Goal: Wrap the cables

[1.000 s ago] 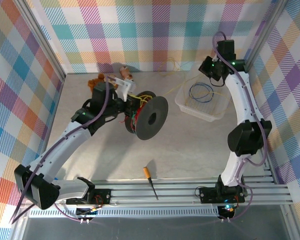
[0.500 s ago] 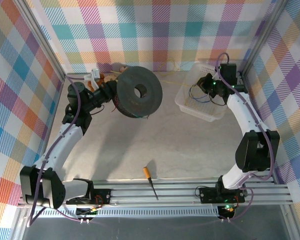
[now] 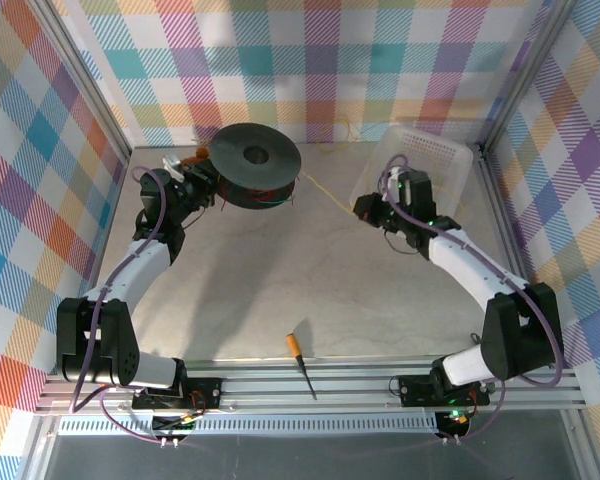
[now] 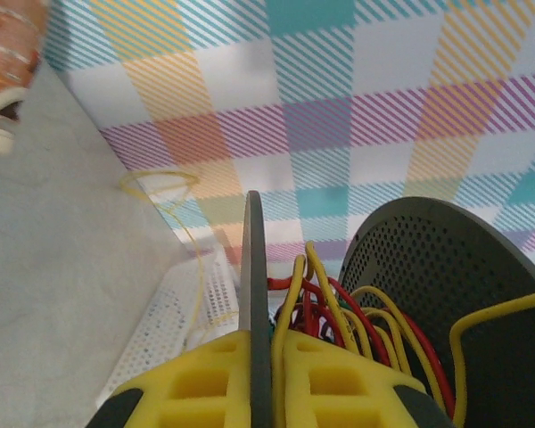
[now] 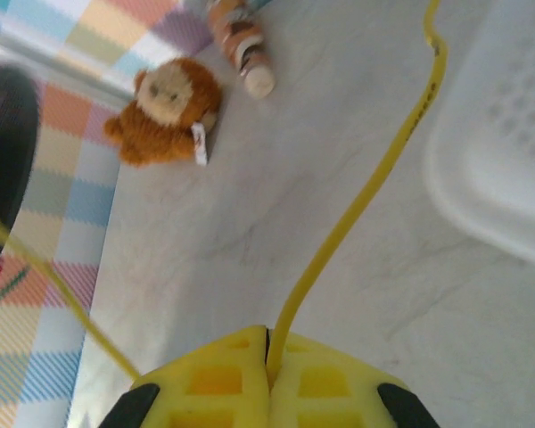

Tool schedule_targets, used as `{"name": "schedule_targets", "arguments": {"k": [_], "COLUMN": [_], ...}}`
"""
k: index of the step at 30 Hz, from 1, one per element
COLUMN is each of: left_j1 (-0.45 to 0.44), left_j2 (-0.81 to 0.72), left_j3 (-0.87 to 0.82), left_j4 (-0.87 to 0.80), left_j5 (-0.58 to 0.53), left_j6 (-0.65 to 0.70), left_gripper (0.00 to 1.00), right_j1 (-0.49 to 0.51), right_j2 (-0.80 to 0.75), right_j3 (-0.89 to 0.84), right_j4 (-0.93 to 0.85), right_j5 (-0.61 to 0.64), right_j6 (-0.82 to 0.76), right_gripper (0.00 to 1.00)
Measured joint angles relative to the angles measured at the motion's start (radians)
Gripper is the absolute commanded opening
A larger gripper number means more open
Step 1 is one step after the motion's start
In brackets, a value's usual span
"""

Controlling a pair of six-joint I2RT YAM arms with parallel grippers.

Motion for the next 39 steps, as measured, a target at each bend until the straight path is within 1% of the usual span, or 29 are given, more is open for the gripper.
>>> {"name": "schedule_targets", "arguments": {"k": [5, 8, 13, 16, 22, 27, 29, 33, 37, 39], "left_j1": [-0.011, -0.044, -0.153, -0.228, -0.374, -0.486, -0.522, -0.58, -0.603, -0.621], "left_j2": [0.0, 0.0, 0.009, 0.039, 0.129, 0.184, 0.196, 0.207, 0.215, 0.215], "left_j3": [0.015, 0.054, 0.167, 0.252, 0.418, 0.481, 0.484, 0.482, 0.468, 0.461], "left_j4": [-0.155, -0.27, -0.452, -0.538, -0.662, -0.703, -0.707, -0.708, -0.686, -0.674], "left_j5": [-0.141, -0.245, -0.416, -0.504, -0.669, -0.767, -0.79, -0.807, -0.822, -0.821], "left_j6": [0.058, 0.12, 0.27, 0.371, 0.576, 0.719, 0.763, 0.83, 0.881, 0.914], "left_gripper": [0.0, 0.0, 0.0, 0.0, 0.0, 0.0, 0.0, 0.0, 0.0, 0.0], "right_j1": [0.161, 0.261, 0.428, 0.48, 0.494, 0.496, 0.485, 0.43, 0.367, 0.326], "right_j2": [-0.057, -0.085, -0.094, -0.093, -0.078, -0.036, -0.016, 0.029, 0.048, 0.064], "right_j3": [-0.047, -0.046, -0.019, 0.018, 0.109, 0.22, 0.27, 0.357, 0.407, 0.418], "right_j4": [0.051, 0.071, 0.08, 0.072, 0.053, -0.013, -0.053, -0.122, -0.19, -0.195], "right_j5": [0.031, 0.053, 0.106, 0.136, 0.176, 0.253, 0.285, 0.326, 0.295, 0.29], "right_j6": [-0.096, -0.164, -0.29, -0.342, -0.381, -0.383, -0.383, -0.362, -0.312, -0.296], "right_gripper": [0.0, 0.0, 0.0, 0.0, 0.0, 0.0, 0.0, 0.0, 0.0, 0.0]}}
